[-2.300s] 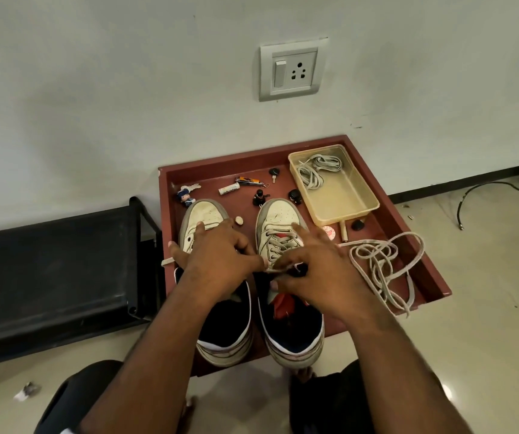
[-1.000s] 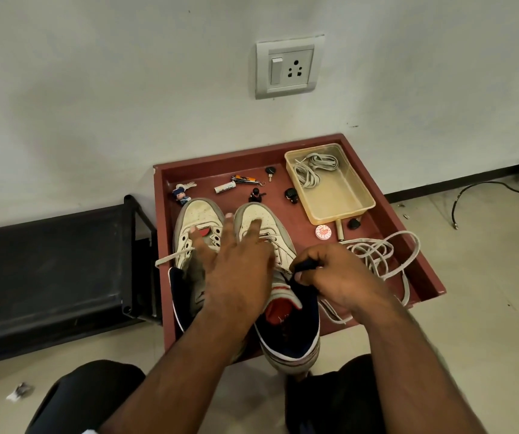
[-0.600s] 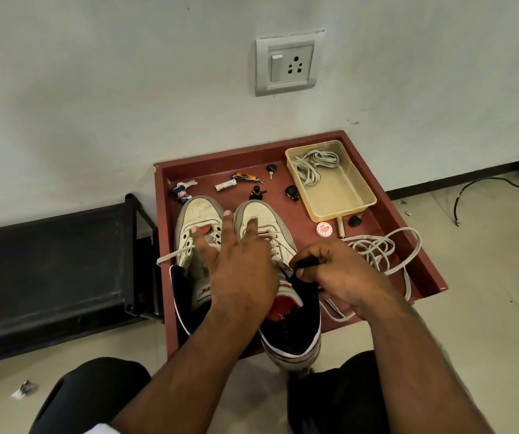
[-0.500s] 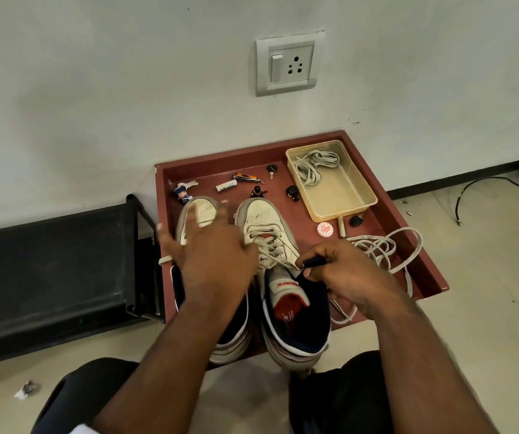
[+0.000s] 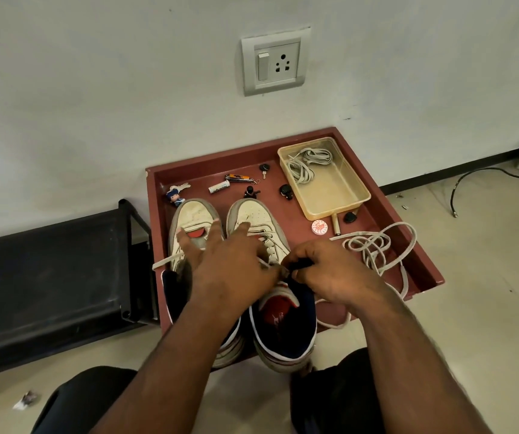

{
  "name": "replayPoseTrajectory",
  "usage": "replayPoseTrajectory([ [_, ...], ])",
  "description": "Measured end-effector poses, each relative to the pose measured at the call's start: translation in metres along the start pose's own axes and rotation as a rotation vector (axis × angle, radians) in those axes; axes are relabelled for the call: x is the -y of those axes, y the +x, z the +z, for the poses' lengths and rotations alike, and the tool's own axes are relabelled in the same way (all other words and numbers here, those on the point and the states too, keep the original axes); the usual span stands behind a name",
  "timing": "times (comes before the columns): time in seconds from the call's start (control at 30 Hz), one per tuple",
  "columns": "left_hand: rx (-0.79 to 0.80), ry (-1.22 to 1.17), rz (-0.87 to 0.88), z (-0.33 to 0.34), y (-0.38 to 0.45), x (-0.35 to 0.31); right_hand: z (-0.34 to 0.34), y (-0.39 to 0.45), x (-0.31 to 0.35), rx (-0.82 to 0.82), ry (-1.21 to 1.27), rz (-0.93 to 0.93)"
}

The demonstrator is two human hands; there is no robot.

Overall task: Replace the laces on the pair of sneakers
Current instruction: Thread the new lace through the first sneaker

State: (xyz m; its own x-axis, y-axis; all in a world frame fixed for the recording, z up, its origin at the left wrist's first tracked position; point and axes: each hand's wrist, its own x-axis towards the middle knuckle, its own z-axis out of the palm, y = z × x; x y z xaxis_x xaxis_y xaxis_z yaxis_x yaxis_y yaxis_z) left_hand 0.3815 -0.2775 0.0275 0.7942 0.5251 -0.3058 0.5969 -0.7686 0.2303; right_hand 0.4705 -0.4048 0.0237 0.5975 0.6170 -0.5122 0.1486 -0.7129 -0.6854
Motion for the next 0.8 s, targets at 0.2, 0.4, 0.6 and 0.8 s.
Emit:
replayPoseTrajectory([
  [0.2,-0.098,0.079,0.079,0.017,-0.007,-0.012,-0.003,0.001,-0.001,-0.015,-0.032,0.001],
  [0.4,-0.415,-0.242,-0.288,-0.020,0.006,0.049,-0.003,0.000,-0.004,0.001,-0.015,-0.017],
  [0.6,-0.197,-0.218,-0.086,-0.012,0.000,0.018,-0.001,0.002,0.001,-0.001,-0.066,-0.041],
  [0.8,-0.097,0.212,0.001,0.024,-0.007,-0.016,-0.002,0.001,0.000,0.005,-0.047,-0.045],
])
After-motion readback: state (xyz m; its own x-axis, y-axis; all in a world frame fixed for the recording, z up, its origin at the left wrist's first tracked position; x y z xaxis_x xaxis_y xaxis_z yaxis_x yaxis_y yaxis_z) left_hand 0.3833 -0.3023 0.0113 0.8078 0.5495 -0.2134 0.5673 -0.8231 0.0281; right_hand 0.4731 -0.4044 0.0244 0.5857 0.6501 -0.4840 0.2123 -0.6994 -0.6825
